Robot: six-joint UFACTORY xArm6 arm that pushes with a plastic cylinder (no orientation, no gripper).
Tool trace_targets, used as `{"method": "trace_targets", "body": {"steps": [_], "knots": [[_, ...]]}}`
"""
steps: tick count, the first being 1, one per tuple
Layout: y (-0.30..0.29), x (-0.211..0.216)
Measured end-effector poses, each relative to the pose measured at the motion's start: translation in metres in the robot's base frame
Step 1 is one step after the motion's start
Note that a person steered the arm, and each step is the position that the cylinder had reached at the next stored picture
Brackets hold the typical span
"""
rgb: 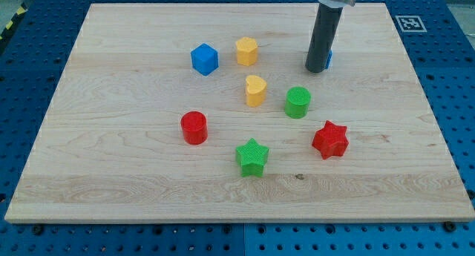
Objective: Move blue triangle to top right
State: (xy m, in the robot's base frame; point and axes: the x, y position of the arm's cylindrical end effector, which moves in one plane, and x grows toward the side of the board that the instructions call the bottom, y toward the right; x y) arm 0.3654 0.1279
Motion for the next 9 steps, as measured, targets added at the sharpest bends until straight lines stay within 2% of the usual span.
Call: {"method": "trace_targets", "body": {"steps": [4,7,9], "knots": [[0.024,-0.068],[0.068,-0.065],[0.082,-0.044]]}}
